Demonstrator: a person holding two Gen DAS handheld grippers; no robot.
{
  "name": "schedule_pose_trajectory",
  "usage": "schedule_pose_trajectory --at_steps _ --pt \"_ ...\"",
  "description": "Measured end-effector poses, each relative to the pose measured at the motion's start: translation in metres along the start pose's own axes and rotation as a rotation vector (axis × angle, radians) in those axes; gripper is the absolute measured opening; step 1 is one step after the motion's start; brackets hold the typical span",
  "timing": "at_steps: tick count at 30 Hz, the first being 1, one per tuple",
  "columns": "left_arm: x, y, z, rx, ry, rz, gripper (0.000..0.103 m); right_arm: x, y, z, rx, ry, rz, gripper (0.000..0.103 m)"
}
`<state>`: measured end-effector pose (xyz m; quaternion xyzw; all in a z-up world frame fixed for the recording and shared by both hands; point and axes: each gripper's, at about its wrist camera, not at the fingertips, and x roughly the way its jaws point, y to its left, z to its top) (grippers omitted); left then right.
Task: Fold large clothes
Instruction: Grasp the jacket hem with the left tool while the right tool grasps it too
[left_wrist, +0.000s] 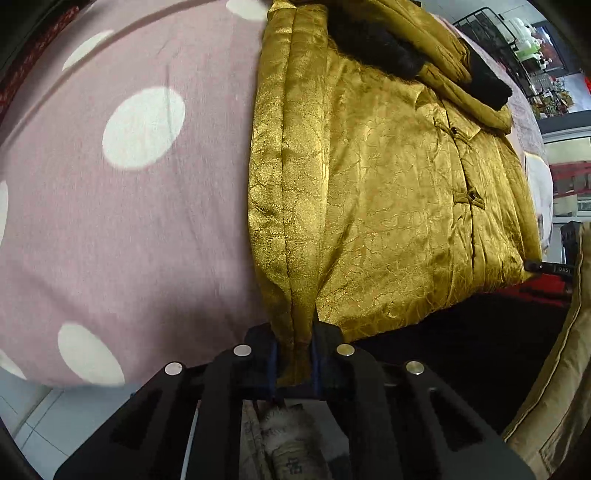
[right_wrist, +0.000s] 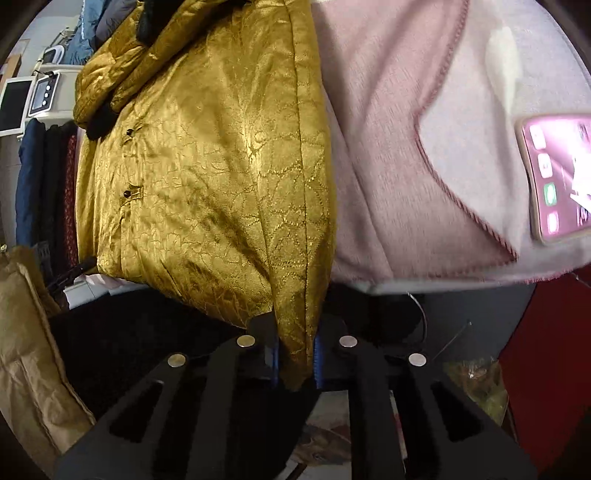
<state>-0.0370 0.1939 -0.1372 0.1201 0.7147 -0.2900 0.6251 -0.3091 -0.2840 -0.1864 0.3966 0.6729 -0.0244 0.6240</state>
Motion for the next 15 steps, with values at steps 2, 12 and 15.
schedule_pose_trajectory --at_steps 2,12,15 --pt "0.006 0.001 -0.013 -0.028 0.035 -0.004 0.012 0.005 -0.009 -0.008 0.035 0.031 0.002 0.013" --pt "-0.047 -0.019 0.081 -0.118 -0.239 -0.048 0.011 -0.05 0.037 0.078 -0.034 -0.181 0.024 0.012" --pt "-0.079 -0.006 0.118 -0.106 -0.343 -0.013 0.011 -0.081 0.049 0.123 -0.062 -0.278 -0.019 0.012"
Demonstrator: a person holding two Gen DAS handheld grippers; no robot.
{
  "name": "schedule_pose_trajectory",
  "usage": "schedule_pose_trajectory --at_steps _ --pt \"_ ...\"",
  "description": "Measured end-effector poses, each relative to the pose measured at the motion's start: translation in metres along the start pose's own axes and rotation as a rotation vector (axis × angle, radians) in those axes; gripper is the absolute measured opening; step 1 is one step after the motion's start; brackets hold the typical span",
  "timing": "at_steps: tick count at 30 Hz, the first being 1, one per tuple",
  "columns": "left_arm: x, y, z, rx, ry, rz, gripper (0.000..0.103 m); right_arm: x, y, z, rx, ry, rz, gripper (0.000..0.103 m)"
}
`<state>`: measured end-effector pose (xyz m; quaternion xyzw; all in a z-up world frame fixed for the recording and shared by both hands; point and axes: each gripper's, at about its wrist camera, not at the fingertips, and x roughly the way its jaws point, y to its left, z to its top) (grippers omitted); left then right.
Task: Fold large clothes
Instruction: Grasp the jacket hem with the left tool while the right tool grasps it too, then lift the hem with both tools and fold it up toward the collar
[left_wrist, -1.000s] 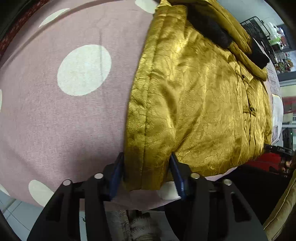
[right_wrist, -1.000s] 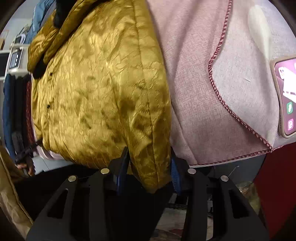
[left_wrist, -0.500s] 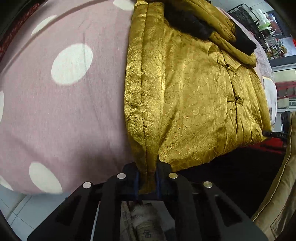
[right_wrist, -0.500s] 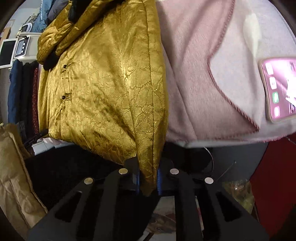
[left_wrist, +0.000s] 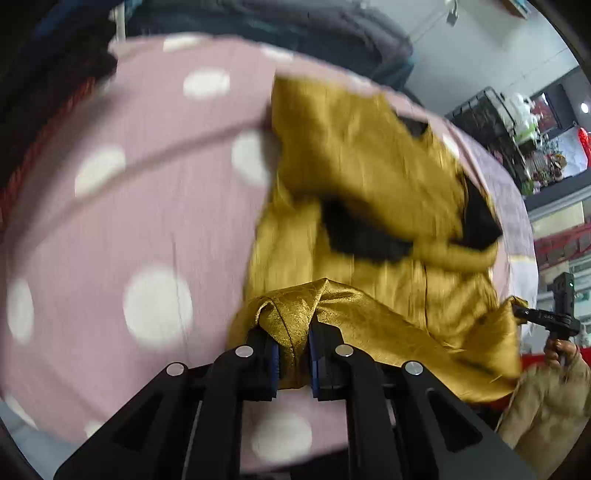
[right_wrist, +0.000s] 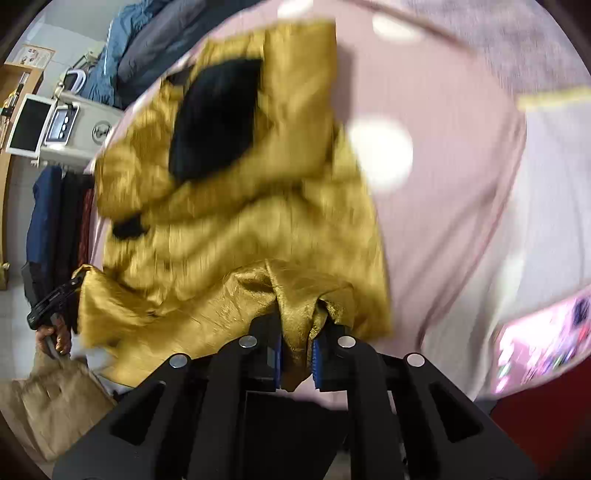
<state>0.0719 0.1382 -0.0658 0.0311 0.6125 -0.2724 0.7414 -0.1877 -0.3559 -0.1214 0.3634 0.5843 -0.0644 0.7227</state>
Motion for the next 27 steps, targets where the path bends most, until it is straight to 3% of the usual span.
schedule_pose_trajectory --at_steps 3,6,10,18,23,27 --pt "0.007 -0.012 0.061 0.002 -0.085 0.033 0.011 -0.022 -0.001 0.055 -0.006 -0.109 -0.021 0.012" --pt "0.003 -0.016 0.106 0.022 -0.122 0.058 0.011 -0.035 0.006 0.098 0.001 -0.162 -0.029 0.012" --pt "0.001 -0.024 0.146 0.042 -0.154 0.09 0.011 -0.047 0.02 0.143 -0.025 -0.217 -0.056 0.012" --pt "0.031 -0.035 0.197 0.016 -0.143 0.135 0.011 -0.023 0.02 0.2 0.063 -0.209 -0.08 0.012" --pt "0.068 -0.028 0.219 -0.052 -0.089 0.167 0.014 0.002 0.01 0.223 0.158 -0.19 -0.061 0.012" --pt "0.082 -0.016 0.233 -0.124 -0.052 0.129 0.018 0.027 0.003 0.244 0.215 -0.152 -0.069 0.012"
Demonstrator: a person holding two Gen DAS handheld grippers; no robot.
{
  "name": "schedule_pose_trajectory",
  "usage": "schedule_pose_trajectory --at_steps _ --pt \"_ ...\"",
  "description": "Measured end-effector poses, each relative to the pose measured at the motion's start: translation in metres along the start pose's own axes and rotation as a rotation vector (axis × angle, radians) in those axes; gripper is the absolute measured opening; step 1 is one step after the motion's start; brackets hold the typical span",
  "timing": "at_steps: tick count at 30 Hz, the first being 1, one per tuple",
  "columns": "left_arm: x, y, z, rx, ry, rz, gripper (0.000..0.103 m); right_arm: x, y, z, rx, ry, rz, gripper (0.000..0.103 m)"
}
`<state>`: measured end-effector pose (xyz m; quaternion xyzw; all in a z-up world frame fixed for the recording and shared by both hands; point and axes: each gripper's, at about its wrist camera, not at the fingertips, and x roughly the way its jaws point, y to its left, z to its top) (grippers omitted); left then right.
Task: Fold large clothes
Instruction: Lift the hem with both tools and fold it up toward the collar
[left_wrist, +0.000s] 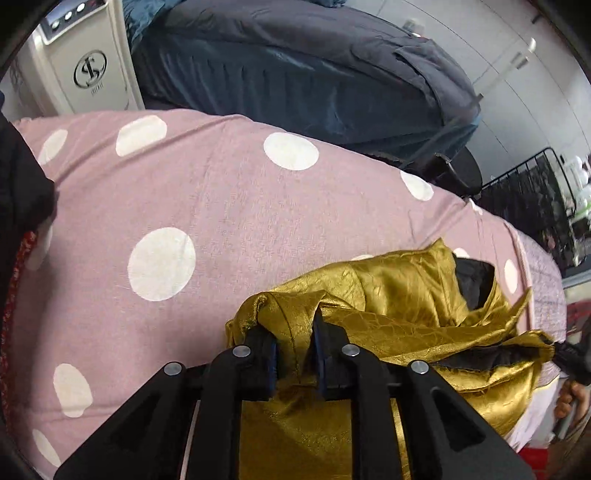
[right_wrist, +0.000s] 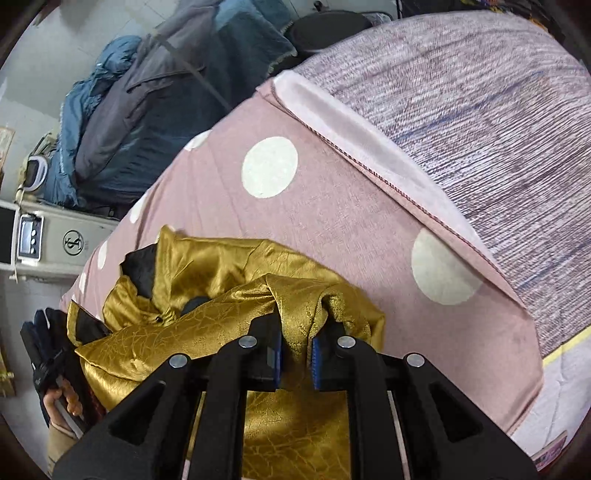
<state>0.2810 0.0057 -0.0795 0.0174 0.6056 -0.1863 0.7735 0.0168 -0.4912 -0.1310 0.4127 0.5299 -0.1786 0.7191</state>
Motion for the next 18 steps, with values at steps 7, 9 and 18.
schedule_pose_trajectory --at_steps 7,9,18 --pt "-0.038 0.05 0.02 -0.308 -0.074 -0.298 0.045 0.032 -0.019 0.021 0.182 0.038 0.107 0.014" --pt "-0.062 0.056 0.02 -0.327 -0.175 -0.217 0.088 0.036 -0.026 0.025 0.245 0.051 0.161 0.017" --pt "-0.102 -0.02 -0.044 0.024 -0.236 -0.031 0.09 -0.033 0.0 -0.008 0.164 -0.126 0.151 0.061"
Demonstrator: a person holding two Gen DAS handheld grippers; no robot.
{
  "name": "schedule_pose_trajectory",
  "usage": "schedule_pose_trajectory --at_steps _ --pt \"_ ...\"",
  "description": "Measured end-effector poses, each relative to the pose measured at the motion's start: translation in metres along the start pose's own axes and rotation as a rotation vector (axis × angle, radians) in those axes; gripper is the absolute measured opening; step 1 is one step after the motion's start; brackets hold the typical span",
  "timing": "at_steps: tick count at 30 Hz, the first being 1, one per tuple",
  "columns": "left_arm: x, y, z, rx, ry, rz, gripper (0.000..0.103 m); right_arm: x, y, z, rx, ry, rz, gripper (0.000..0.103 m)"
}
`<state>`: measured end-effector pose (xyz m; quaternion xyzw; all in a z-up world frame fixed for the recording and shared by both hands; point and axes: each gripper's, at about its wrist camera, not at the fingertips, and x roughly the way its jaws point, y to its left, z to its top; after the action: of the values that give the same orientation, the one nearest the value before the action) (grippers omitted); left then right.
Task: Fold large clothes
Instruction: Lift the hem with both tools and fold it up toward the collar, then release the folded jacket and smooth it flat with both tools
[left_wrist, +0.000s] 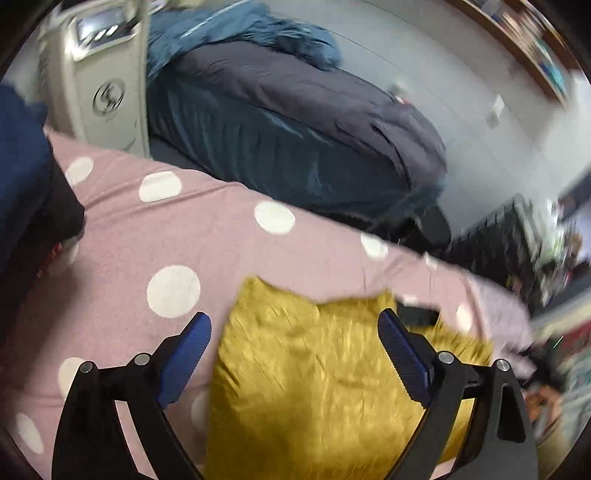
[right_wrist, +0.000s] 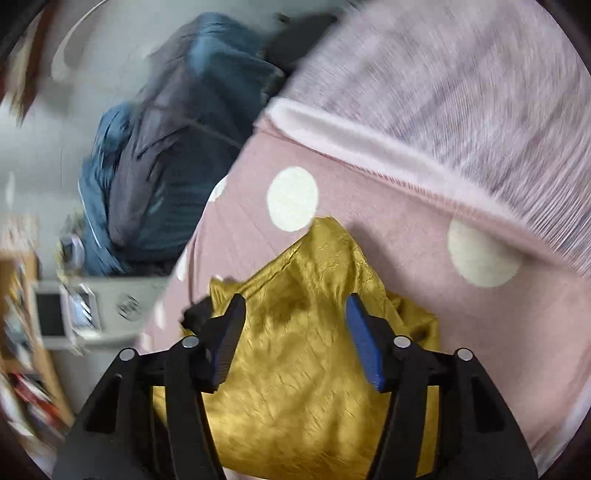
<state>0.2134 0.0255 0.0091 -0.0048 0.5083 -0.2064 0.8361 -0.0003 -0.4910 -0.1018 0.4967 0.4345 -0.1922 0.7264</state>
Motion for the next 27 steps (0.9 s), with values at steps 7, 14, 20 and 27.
schedule_pose_trajectory --at_steps 7,14,20,27 --pt "0.007 -0.099 -0.123 0.368 0.027 0.133 0.093 -0.019 0.071 -0.133 -0.629 -0.072 -0.274 0.081" --pt "0.049 -0.122 -0.172 0.449 0.13 0.17 0.094 0.022 0.077 -0.215 -0.785 0.027 -0.347 0.081" --pt "0.085 -0.11 -0.14 0.385 0.139 0.207 0.098 0.054 0.071 -0.189 -0.74 0.069 -0.409 0.084" --pt "0.142 -0.108 -0.105 0.339 0.239 0.215 0.098 0.082 0.066 -0.161 -0.669 0.1 -0.428 0.092"
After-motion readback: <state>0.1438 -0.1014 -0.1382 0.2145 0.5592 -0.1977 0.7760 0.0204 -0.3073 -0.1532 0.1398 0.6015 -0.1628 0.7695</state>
